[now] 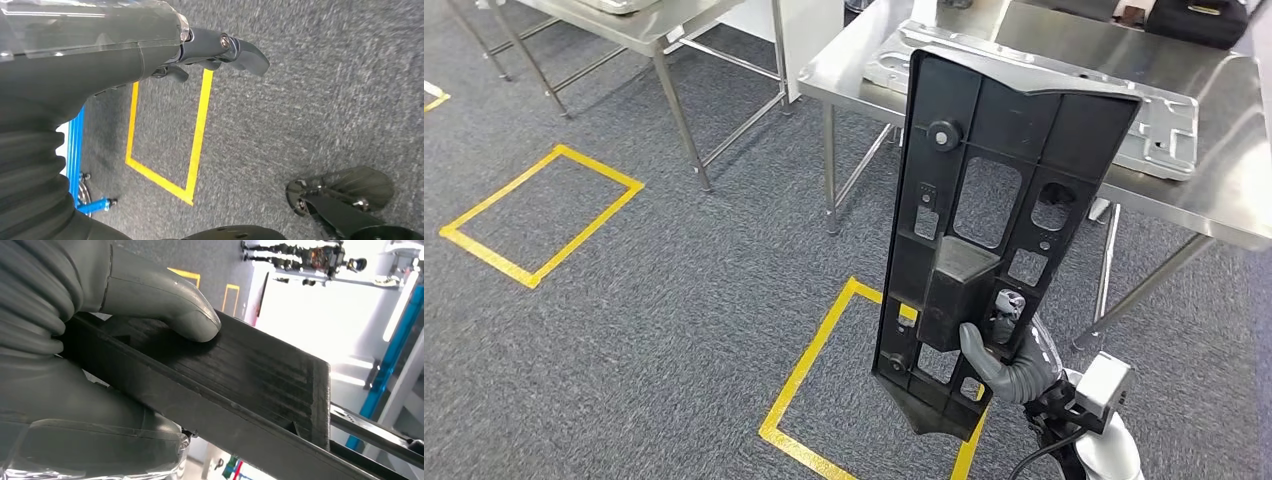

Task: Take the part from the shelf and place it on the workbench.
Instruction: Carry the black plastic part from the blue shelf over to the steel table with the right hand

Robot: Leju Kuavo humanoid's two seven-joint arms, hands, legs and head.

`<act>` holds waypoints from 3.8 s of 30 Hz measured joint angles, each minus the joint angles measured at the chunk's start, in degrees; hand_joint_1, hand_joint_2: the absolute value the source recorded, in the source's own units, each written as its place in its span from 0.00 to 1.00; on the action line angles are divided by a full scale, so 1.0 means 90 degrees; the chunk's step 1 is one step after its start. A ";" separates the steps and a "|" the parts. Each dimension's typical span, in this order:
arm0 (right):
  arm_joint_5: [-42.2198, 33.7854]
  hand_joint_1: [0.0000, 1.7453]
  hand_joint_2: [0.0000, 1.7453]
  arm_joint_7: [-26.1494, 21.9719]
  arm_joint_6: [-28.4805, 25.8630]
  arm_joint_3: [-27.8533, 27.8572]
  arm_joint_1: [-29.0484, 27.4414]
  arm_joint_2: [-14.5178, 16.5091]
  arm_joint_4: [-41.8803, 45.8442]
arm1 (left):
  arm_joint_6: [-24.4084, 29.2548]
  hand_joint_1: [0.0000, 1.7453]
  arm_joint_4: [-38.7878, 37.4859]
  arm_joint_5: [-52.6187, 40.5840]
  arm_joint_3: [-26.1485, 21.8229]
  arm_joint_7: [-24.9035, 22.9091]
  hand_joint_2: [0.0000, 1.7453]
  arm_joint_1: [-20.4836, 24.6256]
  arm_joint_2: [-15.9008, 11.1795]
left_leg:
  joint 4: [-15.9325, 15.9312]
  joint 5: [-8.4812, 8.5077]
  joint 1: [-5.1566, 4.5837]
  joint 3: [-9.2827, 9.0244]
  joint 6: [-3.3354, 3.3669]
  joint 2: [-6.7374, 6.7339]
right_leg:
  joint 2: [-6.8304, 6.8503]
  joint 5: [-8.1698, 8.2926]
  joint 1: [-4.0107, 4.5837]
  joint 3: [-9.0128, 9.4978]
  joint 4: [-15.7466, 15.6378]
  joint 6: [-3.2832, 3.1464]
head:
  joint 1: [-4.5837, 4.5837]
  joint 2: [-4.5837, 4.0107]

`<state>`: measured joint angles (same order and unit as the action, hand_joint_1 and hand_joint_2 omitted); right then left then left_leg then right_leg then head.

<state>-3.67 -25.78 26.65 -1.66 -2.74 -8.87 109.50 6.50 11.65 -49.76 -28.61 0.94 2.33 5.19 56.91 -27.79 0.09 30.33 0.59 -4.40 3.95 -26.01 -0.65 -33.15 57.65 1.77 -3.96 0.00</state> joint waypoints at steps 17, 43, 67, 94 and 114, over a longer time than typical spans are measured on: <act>-0.0046 0.99 1.00 -0.0026 0.0013 0.0006 -0.0022 -0.0032 -0.0046 | -0.0004 0.00 0.0000 -0.0069 -0.0012 0.0010 1.00 0.0005 -0.0006 | 0.0125 0.0065 0.0069 0.0182 -0.0044 0.0879 | -0.1142 0.0038 -0.0021 -0.0061 0.0002 -0.0071 | 0.0000 0.0000; -0.0066 0.99 1.00 -0.0087 -0.0023 0.0087 -0.0120 -0.0097 -0.0046 | -0.0042 0.00 0.0000 -0.0115 -0.0019 0.0075 1.00 -0.0010 0.0004 | 0.0997 -0.0234 0.0024 0.0530 -0.0096 0.0505 | -0.0815 0.0054 -0.0007 0.0027 -0.0060 -0.0249 | 0.0000 0.0000; 0.0031 0.99 1.00 -0.0149 -0.0068 0.0153 0.0038 -0.0111 -0.0012 | -0.0121 0.00 0.0001 -0.0040 -0.0068 0.0153 1.00 0.0016 0.0036 | 0.0654 -0.0280 -0.0038 0.0400 -0.0067 0.0454 | -0.0398 0.0023 -0.0008 0.0122 -0.0152 -0.0246 | 0.0000 0.0000; 0.0041 0.99 1.00 -0.0138 -0.0117 0.0142 -0.0029 -0.0149 -0.0028 | -0.0212 0.00 0.0001 -0.0030 -0.0161 0.0218 1.00 0.0012 0.0043 | 0.0074 0.0043 -0.0048 0.0137 0.0062 0.0481 | -0.0429 -0.0018 0.0058 0.0023 -0.0037 -0.0153 | 0.0000 0.0000; 0.0084 0.99 1.00 -0.0073 -0.0109 0.0111 0.0084 -0.0151 -0.0028 | -0.0215 0.00 0.0002 -0.0002 -0.0196 0.0245 1.00 -0.0001 0.0048 | 0.0076 0.0021 0.0001 0.0096 0.0242 0.0527 | -0.0470 -0.0738 0.0016 -0.0312 0.1178 0.0056 | 0.0000 0.0000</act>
<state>-2.91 -26.44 25.67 -0.67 -1.98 -10.23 109.25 4.56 11.67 -49.78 -30.38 3.15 2.32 5.62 57.60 -27.61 0.09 31.19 2.76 0.34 -0.28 -32.65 -0.50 -35.96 68.25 2.27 -3.96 0.00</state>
